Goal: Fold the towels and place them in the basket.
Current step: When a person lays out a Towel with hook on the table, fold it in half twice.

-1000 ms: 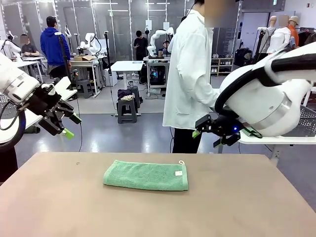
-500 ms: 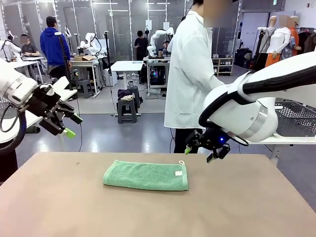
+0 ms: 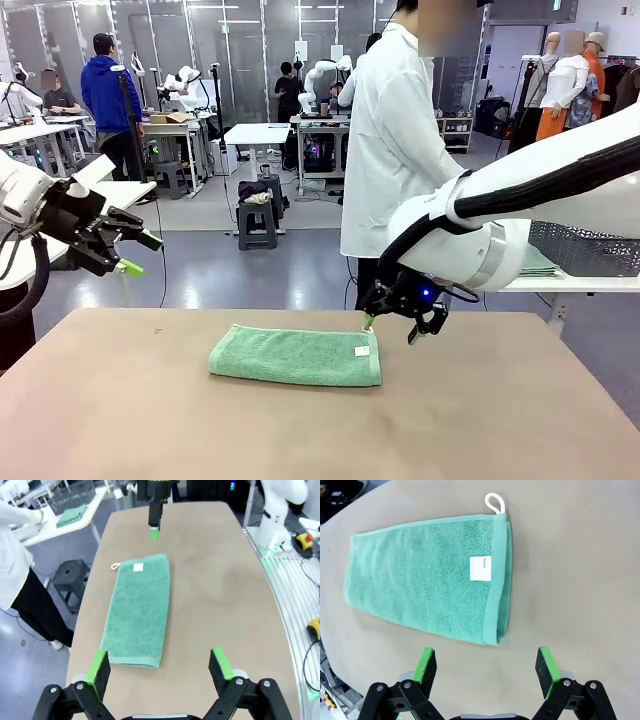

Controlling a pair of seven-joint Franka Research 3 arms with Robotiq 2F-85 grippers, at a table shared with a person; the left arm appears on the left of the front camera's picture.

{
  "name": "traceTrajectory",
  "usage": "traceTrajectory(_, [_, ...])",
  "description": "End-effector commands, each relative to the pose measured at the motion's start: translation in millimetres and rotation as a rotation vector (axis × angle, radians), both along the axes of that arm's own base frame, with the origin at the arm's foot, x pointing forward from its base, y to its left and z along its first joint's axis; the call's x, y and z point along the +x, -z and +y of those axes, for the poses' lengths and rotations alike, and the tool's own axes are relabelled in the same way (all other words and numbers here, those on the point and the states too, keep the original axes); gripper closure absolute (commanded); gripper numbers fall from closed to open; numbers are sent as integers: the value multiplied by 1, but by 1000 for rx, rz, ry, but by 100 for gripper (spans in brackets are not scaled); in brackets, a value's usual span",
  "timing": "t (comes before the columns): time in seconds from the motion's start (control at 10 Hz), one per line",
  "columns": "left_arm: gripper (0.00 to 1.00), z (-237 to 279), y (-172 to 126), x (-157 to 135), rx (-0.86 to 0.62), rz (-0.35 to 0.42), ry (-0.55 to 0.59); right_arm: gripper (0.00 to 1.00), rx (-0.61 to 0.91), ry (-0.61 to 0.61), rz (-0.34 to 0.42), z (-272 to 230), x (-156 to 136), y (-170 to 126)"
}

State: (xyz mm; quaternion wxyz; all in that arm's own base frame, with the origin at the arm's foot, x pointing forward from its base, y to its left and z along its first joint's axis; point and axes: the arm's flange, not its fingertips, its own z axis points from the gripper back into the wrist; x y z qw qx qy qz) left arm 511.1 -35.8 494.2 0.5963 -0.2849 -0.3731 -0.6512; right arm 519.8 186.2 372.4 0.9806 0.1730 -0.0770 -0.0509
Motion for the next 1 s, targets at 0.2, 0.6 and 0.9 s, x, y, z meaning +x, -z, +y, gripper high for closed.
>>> traceTrajectory(0.2, [0,4,0,9,-52,19,-5,0,-11,13,14,15,16,7])
traceTrajectory(0.6, [0,6,2,4,-22,13,4,0,-15,7,19,7,6,10])
traceTrajectory(0.9, [0,6,2,4,-22,13,4,0,-60,46,-6,17,19,21])
